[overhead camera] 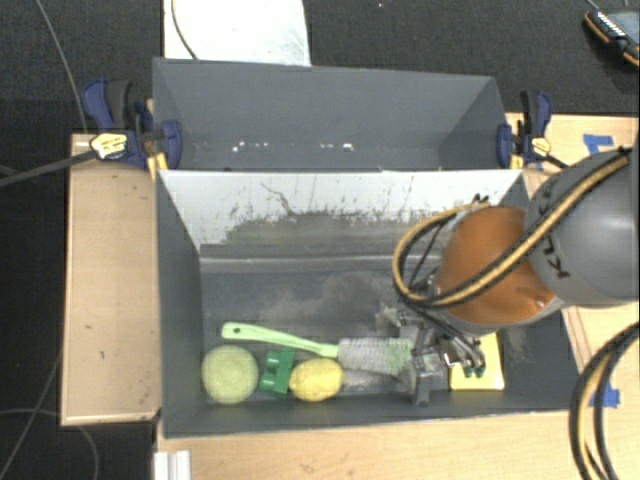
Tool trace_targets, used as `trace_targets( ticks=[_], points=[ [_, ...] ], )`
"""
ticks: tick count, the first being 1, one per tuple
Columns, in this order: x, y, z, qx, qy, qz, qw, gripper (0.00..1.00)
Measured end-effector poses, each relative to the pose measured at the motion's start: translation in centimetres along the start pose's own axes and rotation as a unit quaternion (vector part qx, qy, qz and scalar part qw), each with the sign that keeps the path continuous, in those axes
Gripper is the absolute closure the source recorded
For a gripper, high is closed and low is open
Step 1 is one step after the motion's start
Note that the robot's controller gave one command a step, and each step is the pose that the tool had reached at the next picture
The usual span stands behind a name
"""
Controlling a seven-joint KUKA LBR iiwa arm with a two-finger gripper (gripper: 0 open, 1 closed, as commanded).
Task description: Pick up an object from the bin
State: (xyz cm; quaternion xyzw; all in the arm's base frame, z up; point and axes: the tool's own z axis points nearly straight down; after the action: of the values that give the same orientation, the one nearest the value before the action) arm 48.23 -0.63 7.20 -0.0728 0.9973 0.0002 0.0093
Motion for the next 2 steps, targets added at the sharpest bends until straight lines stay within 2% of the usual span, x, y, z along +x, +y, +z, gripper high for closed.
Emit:
trace_targets(
  ticks=[1, 2],
  points=[
    [1.12, -4.06, 0.15, -0.002, 0.0008, -0.040, 0.9992, 1.00],
    [1.12, -4.06, 0.15, -0.002, 0.0008, -0.040, 0.9992, 1.00]
  ],
)
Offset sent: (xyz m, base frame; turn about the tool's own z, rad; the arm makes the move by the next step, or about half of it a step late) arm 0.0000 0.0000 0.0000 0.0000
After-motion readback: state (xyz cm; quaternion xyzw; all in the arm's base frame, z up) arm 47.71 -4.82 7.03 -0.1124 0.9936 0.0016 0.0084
